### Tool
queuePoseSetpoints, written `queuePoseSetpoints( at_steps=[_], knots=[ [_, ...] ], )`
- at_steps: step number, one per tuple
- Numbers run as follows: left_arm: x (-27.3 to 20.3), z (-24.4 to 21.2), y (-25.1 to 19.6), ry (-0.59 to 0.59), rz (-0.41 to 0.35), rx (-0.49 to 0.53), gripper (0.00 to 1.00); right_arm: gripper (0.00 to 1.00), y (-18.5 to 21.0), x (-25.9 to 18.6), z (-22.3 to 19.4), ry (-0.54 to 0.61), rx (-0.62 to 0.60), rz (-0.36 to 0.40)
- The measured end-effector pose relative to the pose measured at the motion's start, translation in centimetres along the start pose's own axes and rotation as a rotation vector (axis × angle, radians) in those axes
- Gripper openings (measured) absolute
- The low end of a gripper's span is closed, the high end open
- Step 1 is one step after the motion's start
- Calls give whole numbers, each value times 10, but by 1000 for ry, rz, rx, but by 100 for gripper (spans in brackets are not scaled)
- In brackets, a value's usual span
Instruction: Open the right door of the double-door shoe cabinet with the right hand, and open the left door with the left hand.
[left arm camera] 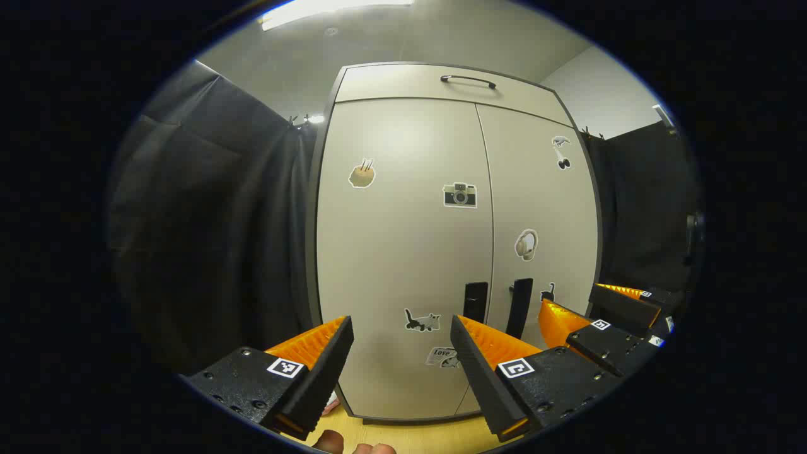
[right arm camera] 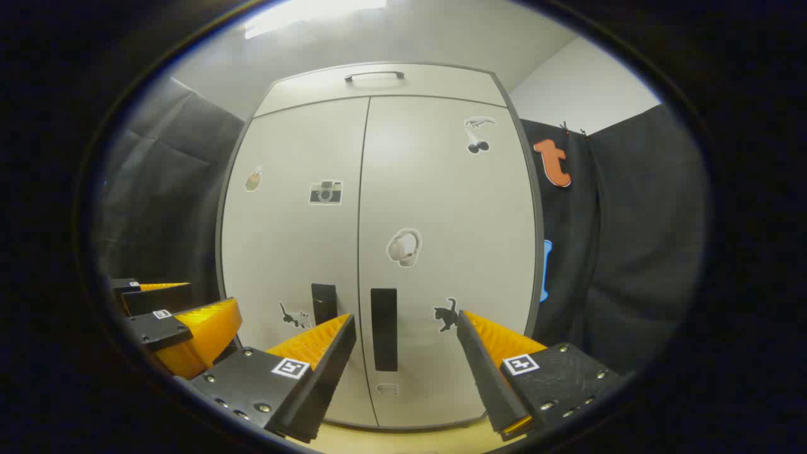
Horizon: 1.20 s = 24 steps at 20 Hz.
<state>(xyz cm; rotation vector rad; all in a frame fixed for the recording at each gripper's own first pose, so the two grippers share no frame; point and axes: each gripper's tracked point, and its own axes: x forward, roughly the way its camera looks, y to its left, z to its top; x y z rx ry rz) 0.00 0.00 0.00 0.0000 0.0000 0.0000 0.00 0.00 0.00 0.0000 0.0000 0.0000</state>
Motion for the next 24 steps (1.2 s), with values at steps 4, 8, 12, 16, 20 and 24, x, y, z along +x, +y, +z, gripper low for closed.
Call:
queuePoseSetpoints(
  at_steps=[4, 8, 12, 16, 20, 24],
  knots=[
    [0, -1, 2, -3, 2, -18, 96, 93, 1, 2, -2, 3, -9, -7],
    [-3, 1, 5, -9, 11, -19, 96, 99, 2, 2, -3, 7, -10, -9],
    [-5, 1, 10, -11, 17, -19, 96, 93, 5, 3, -4, 12, -4, -8],
    [-7, 0, 16, -6, 24, -24, 96, 96, 8, 12, -14, 40, -24, -10],
    [-11, -3, 30, 7, 55, -8, 96, 77, 16, 34, -32, 90, -19, 0],
    [-18, -9, 52, 22, 106, 6, 96, 63, 22, 59, -44, 117, -22, 4]
  ],
)
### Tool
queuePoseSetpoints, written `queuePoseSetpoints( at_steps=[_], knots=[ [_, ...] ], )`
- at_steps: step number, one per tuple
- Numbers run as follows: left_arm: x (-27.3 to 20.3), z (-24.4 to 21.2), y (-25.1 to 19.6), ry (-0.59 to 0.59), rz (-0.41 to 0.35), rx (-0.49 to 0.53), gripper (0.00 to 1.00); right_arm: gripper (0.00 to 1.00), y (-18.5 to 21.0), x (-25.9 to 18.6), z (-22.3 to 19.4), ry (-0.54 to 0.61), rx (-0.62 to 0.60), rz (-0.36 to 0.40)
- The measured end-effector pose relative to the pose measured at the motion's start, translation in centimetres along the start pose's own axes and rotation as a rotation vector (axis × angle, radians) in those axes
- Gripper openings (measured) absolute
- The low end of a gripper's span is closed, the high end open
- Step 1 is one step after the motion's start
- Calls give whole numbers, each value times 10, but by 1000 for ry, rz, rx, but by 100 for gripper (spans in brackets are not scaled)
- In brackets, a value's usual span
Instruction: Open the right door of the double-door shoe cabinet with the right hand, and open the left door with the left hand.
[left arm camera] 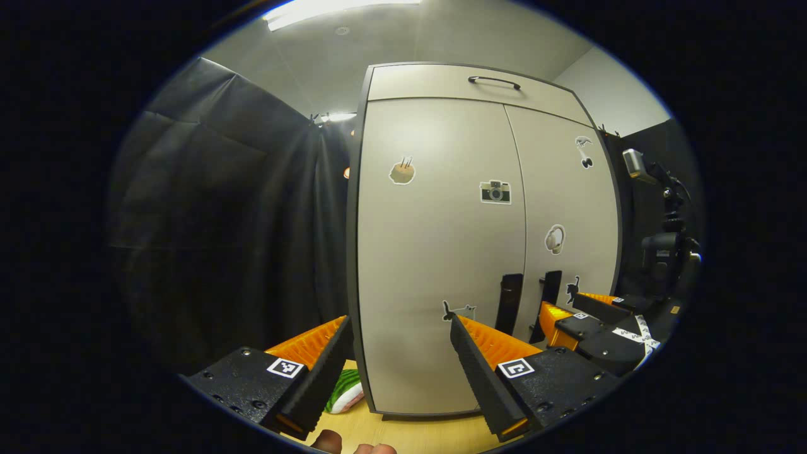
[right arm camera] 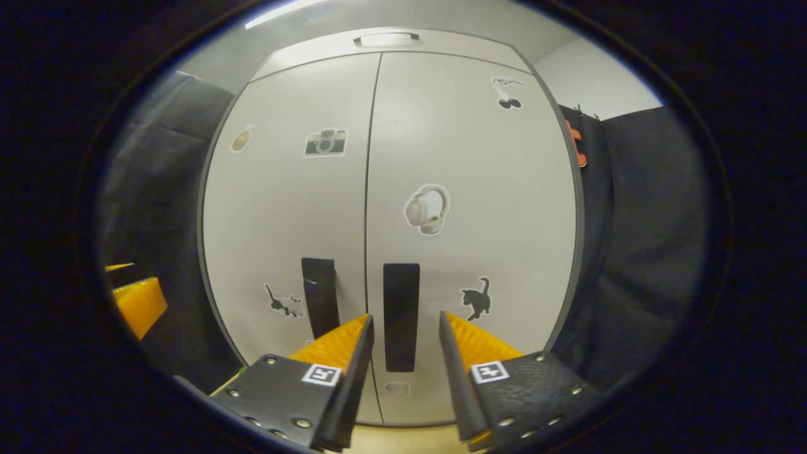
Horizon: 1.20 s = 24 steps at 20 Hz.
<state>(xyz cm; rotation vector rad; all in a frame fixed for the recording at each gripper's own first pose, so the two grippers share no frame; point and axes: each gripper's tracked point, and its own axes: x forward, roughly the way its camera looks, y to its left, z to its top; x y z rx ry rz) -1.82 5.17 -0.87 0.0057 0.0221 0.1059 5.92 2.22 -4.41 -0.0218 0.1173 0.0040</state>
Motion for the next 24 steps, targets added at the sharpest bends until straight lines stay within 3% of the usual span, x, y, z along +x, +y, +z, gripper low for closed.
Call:
queuePoseSetpoints(
  at_steps=[1, 3, 4, 10, 11, 13, 16, 24],
  knots=[
    [-1, -1, 6, 4, 15, 1, 96, 51, 2, 4, -2, 0, -5, -3],
    [-2, -3, 19, 10, 42, -2, 99, 51, 2, 13, -4, 4, -19, -10],
    [-1, -4, 23, 14, 54, -4, 93, 51, 2, 17, -5, 10, -21, -12],
    [1, -13, 43, 38, 103, -20, 96, 51, 6, 44, -21, 40, 4, -24],
    [1, -15, 46, 40, 108, -21, 96, 29, 6, 34, -16, 44, 2, -32],
    [2, -16, 48, 46, 115, -26, 96, 33, 6, 33, -16, 36, -20, -32],
    [0, -18, 46, 51, 111, -34, 96, 23, 5, 34, -16, 30, -11, -21],
    [-11, -24, 43, 65, 99, -24, 96, 22, 3, 18, -14, 31, -30, 20]
  ],
)
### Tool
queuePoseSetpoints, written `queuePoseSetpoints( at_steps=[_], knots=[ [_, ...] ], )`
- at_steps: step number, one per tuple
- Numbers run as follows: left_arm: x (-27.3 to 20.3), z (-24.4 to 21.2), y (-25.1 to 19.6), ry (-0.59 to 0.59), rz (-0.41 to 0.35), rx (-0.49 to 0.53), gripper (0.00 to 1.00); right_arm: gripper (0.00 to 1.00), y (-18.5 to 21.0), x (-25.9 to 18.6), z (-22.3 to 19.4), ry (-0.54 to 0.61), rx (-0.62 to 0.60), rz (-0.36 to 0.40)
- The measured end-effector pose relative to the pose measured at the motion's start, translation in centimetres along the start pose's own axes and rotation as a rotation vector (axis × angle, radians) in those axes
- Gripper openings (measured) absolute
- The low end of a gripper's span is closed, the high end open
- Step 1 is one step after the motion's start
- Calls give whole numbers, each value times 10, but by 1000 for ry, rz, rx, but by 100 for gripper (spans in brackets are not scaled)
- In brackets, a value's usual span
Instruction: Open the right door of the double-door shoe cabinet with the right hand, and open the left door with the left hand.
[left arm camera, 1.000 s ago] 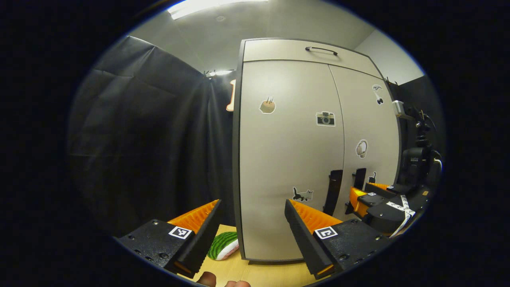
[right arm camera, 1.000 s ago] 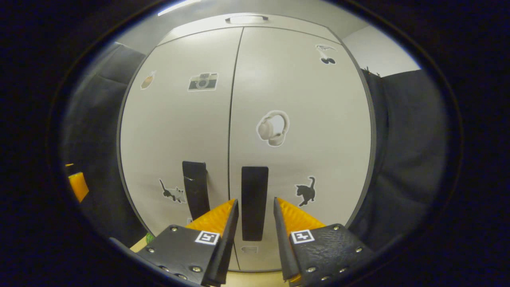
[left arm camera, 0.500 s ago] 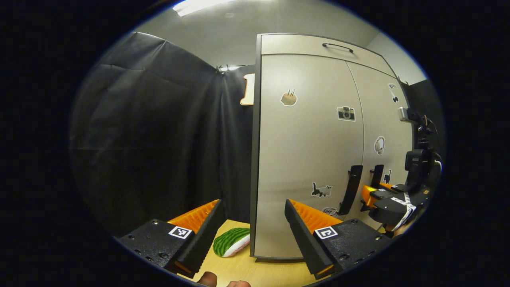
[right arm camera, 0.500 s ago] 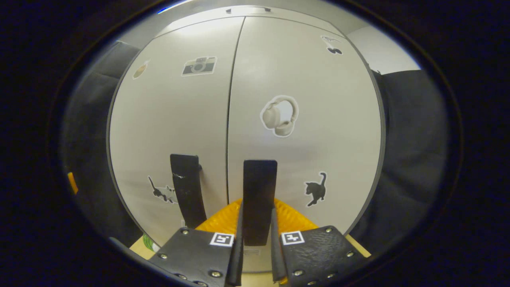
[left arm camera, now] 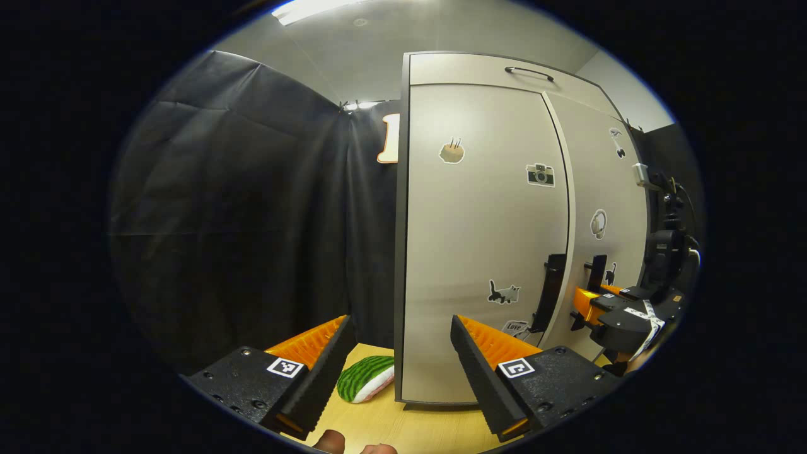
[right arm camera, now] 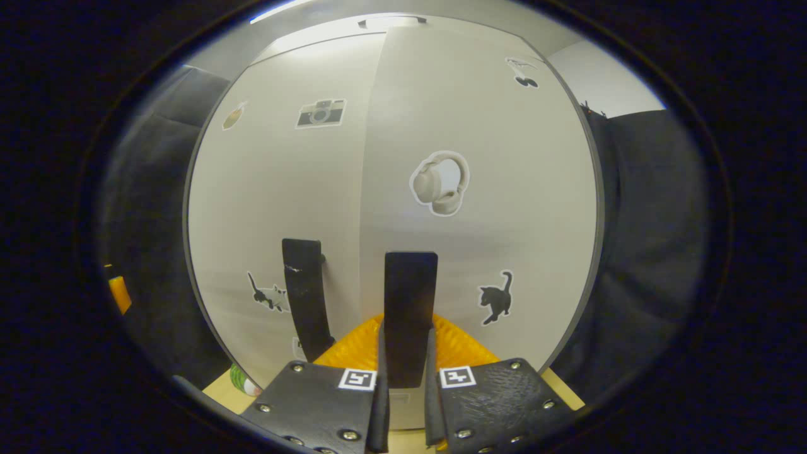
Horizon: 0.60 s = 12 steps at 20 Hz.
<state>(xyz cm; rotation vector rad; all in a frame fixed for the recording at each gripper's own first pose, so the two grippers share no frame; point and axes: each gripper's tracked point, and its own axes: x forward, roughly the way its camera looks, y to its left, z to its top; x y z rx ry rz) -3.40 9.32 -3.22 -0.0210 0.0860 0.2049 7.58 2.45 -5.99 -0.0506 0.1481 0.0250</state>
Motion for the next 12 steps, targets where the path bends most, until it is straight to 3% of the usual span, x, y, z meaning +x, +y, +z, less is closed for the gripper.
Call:
queuePoseSetpoints(
  at_steps=[7, 8, 12],
  knots=[
    [-8, -5, 2, 20, -1, -13, 96, 22, -10, -10, 3, -37, 20, -48],
    [-8, -5, 2, 21, 1, -12, 96, 10, -10, -14, 7, -44, 51, -46],
    [-11, -8, 0, 37, -21, -22, 96, 11, -11, -19, 5, -42, 40, -52]
  ],
)
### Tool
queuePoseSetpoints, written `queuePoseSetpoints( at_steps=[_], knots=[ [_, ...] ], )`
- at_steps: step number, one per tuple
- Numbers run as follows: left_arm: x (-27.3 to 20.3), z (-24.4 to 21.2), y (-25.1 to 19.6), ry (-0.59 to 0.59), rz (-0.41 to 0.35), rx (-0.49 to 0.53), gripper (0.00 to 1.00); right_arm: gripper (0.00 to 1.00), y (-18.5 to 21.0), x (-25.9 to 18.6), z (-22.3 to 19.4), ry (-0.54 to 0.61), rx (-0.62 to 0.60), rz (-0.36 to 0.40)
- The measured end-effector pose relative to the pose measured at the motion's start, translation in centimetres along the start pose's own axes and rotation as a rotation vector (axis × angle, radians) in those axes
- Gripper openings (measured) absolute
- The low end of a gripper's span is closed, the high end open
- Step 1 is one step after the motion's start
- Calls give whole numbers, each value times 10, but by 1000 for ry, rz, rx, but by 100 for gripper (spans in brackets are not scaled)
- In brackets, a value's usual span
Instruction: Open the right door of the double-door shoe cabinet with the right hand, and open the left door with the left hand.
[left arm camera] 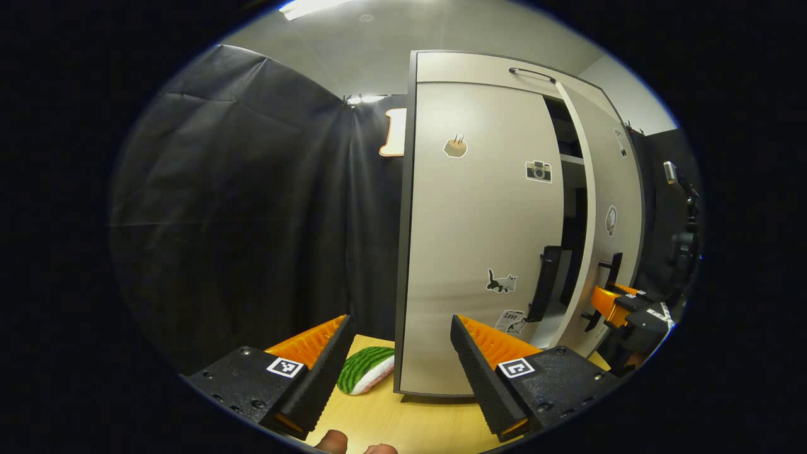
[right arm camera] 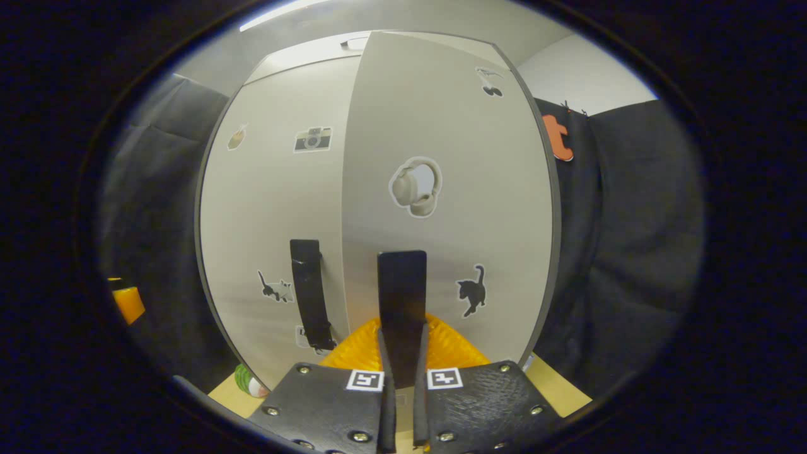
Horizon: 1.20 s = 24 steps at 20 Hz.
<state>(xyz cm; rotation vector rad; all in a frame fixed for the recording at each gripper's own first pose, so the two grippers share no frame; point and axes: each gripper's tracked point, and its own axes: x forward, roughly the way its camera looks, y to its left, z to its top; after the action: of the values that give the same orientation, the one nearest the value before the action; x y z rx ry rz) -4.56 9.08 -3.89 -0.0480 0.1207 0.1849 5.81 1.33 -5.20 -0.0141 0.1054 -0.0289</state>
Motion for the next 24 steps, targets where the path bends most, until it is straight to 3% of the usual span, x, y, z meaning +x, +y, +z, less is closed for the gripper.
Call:
queuePoseSetpoints(
  at_steps=[24],
  knots=[
    [-8, -21, -92, 42, -249, 26, 96, 10, -34, -27, 2, -20, 25, -92]
  ],
)
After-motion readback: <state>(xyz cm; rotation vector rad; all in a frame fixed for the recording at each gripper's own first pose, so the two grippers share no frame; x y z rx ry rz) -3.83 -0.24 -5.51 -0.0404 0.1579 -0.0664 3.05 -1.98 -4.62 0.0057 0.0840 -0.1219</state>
